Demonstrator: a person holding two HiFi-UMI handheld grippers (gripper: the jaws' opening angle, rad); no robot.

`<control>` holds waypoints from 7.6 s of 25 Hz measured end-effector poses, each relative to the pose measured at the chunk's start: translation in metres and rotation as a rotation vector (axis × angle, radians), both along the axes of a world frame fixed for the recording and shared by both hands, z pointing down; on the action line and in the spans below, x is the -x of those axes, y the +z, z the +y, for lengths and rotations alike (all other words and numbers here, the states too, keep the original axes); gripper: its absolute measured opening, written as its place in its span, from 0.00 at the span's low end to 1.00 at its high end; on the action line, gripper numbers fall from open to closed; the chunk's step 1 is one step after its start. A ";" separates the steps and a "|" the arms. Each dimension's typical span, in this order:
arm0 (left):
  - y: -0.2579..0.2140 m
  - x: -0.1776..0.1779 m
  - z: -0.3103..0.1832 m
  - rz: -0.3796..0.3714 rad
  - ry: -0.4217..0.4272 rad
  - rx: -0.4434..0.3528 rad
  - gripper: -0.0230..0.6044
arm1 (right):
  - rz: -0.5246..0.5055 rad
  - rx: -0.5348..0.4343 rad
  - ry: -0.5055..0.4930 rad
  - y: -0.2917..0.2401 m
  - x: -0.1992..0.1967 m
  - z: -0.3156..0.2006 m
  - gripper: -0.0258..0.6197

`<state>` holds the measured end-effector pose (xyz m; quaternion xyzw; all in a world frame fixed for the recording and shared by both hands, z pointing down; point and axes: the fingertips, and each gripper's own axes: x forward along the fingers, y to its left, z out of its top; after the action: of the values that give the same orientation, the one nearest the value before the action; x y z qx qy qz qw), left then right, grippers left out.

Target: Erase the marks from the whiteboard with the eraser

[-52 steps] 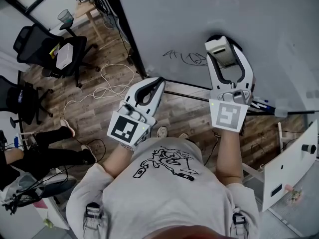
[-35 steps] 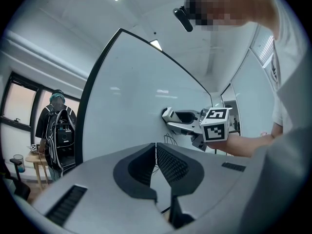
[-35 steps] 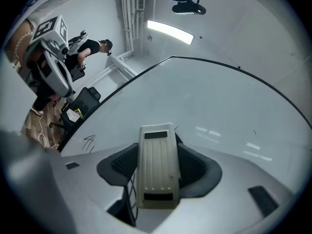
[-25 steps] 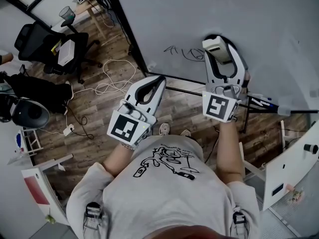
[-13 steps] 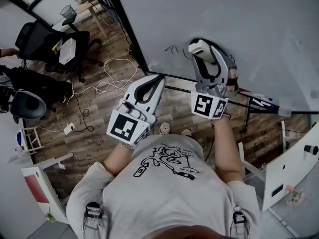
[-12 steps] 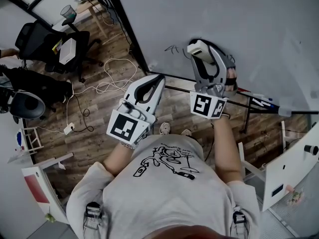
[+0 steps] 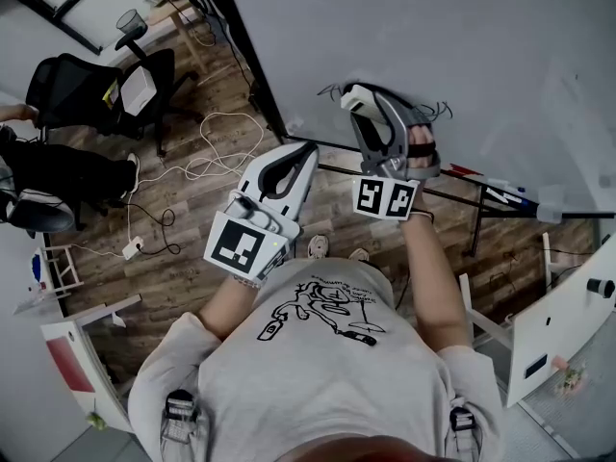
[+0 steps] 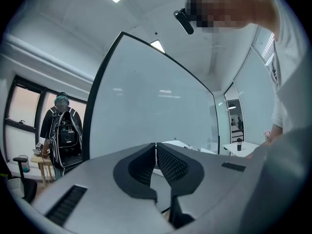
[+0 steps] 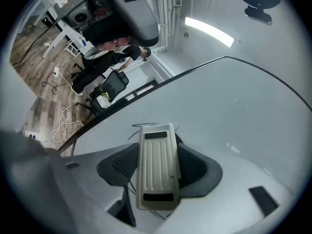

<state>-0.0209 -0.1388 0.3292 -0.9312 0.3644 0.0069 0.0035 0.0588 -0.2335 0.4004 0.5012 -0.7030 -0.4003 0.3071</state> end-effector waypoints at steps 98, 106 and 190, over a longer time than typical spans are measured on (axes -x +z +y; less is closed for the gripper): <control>-0.003 -0.020 0.004 0.030 0.008 0.001 0.07 | -0.004 0.013 -0.055 -0.055 -0.037 0.050 0.44; -0.004 -0.010 0.004 0.029 -0.005 -0.007 0.07 | -0.086 -0.095 -0.034 -0.132 -0.048 0.051 0.44; -0.001 0.032 0.006 0.017 -0.044 -0.004 0.07 | -0.026 -0.015 -0.095 -0.074 0.027 0.037 0.44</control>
<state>-0.0526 -0.1333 0.3282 -0.9228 0.3850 0.0153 0.0023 0.0315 -0.1966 0.3267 0.4746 -0.7269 -0.4133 0.2749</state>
